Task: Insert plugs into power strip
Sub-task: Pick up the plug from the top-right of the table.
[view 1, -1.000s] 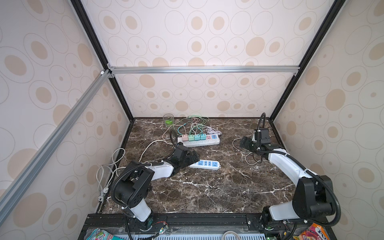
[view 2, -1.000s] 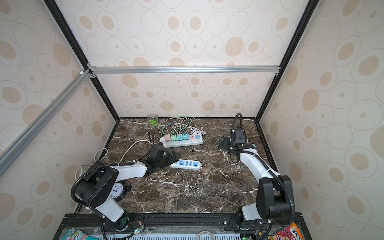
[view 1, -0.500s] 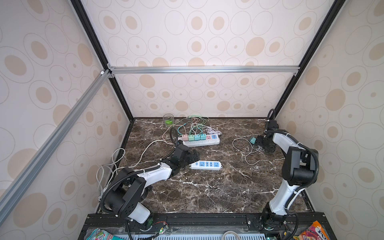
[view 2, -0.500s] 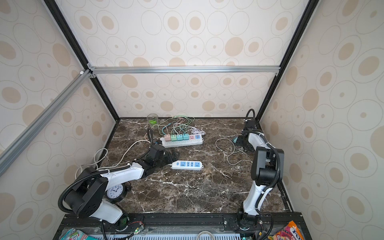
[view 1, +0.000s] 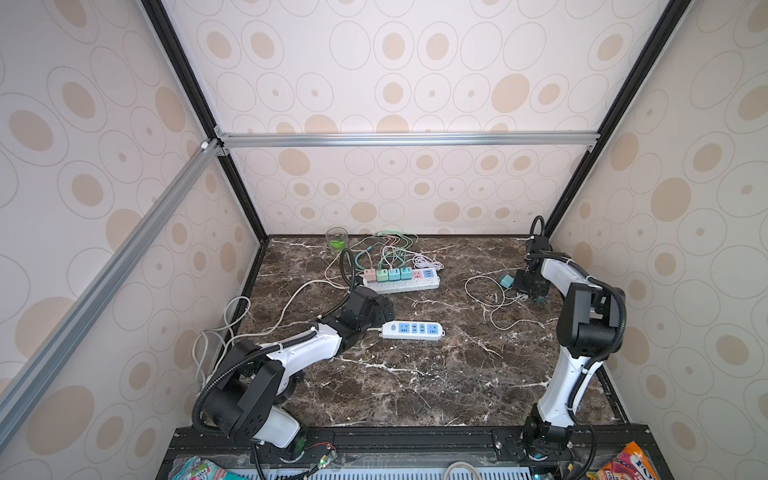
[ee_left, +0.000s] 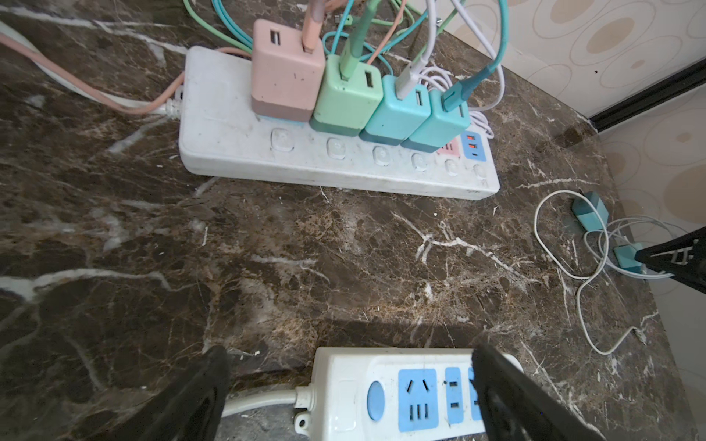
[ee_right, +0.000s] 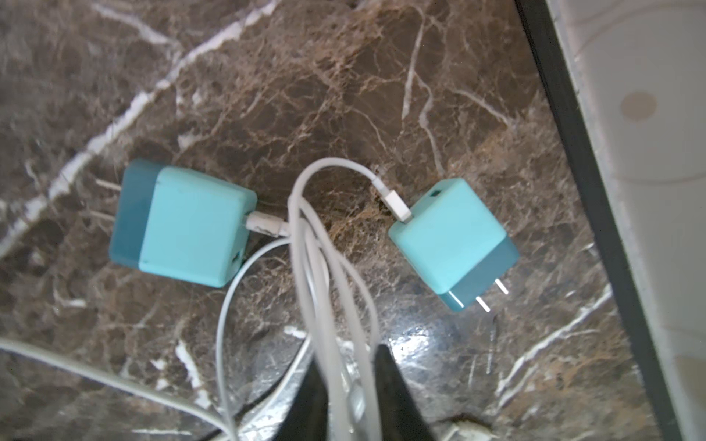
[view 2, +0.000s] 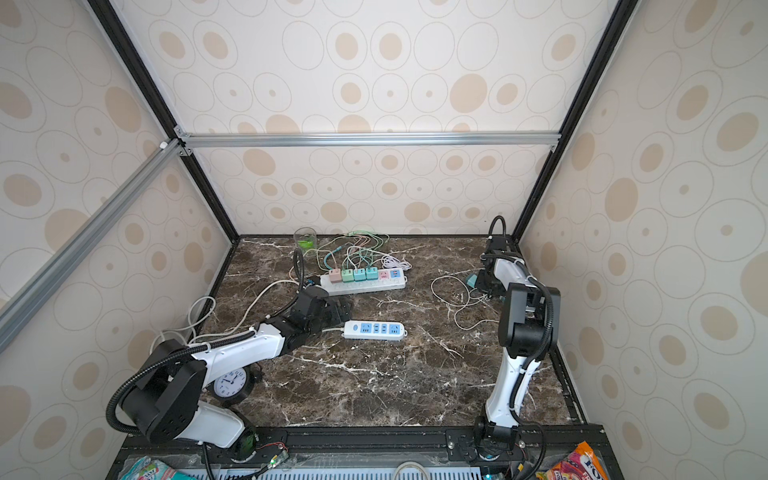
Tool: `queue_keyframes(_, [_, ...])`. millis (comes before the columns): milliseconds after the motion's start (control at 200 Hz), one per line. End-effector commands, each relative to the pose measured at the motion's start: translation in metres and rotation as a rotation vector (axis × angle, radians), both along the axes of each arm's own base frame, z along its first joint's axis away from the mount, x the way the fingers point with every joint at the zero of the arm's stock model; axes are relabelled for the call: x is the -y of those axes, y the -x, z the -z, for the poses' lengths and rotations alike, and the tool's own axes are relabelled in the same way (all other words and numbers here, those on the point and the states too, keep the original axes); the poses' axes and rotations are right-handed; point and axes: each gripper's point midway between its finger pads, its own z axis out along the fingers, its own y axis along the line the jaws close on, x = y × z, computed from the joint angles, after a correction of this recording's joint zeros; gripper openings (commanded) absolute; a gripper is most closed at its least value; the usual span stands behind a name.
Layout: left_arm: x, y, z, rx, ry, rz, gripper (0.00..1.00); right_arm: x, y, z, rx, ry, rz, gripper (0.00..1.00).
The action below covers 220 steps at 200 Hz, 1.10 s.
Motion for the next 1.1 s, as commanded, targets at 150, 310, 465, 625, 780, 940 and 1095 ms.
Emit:
queue_keyframes(150, [-0.005, -0.011, -0.038, 0.125, -0.016, -0.029, 0.98, -0.029, 0.012, -0.046, 0.128, -0.065, -0.078, 0.0])
queue_keyframes(310, [-0.005, -0.013, -0.044, 0.175, 0.018, -0.038, 0.98, -0.074, 0.019, -0.075, 0.204, -0.146, -0.229, 0.0])
queue_keyframes(465, [0.017, -0.019, -0.057, 0.194, 0.021, 0.076, 0.99, -0.136, 0.032, -0.098, 0.259, -0.228, -0.461, 0.0])
queue_keyframes(625, [0.037, -0.022, -0.062, 0.224, 0.034, 0.171, 0.98, -0.191, 0.048, -0.11, 0.248, -0.249, -0.663, 0.0])
queue_keyframes(780, [0.059, -0.025, -0.067, 0.247, -0.062, 0.283, 0.98, -0.24, 0.069, -0.122, 0.237, -0.32, -0.857, 0.0])
queue_keyframes(940, [0.071, -0.028, -0.065, 0.262, -0.162, 0.347, 0.99, -0.254, 0.082, -0.123, 0.279, -0.368, -0.935, 0.0])
queue_keyframes(1095, [0.08, -0.028, -0.063, 0.266, -0.189, 0.388, 0.98, -0.215, 0.074, -0.083, 0.212, -0.298, -0.765, 0.0])
